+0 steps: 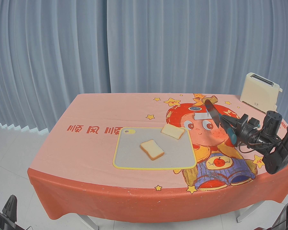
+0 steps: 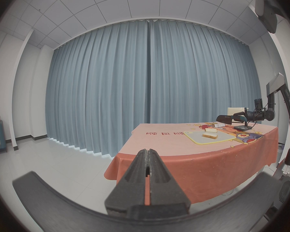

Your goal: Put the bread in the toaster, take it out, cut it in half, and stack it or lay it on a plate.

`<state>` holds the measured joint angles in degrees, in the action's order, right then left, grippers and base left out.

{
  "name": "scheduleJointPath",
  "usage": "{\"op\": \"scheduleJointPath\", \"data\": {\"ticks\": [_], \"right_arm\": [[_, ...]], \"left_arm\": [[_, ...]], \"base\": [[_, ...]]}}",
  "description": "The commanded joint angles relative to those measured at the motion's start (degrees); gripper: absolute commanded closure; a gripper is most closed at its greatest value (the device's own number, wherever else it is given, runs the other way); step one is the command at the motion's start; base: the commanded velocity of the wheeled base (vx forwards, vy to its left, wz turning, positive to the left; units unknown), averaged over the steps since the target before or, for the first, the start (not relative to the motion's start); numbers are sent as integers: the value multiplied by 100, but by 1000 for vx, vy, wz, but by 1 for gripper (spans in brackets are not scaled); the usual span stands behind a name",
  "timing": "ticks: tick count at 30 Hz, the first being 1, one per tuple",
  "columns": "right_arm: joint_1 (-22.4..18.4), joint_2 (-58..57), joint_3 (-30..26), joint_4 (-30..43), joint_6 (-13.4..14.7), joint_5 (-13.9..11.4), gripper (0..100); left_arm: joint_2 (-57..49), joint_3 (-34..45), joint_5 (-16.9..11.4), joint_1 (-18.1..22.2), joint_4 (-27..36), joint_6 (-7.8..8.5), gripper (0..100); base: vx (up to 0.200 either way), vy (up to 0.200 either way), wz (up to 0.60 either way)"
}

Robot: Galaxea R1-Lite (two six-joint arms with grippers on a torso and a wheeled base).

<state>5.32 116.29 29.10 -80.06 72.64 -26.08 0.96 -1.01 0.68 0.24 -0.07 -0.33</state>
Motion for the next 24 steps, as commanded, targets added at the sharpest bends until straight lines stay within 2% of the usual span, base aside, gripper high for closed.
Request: {"op": "scheduleJointPath", "data": {"ticks": [1, 24], "right_arm": [[-13, 17, -53, -98, -5, -3, 100], [-66, 158, -89, -230, 31, -29, 100]], "left_arm": [[9, 101, 2, 2, -1, -2, 100], [9, 101, 2, 2, -1, -2, 100]], "base": [[0, 0, 0], [0, 0, 0]]}}
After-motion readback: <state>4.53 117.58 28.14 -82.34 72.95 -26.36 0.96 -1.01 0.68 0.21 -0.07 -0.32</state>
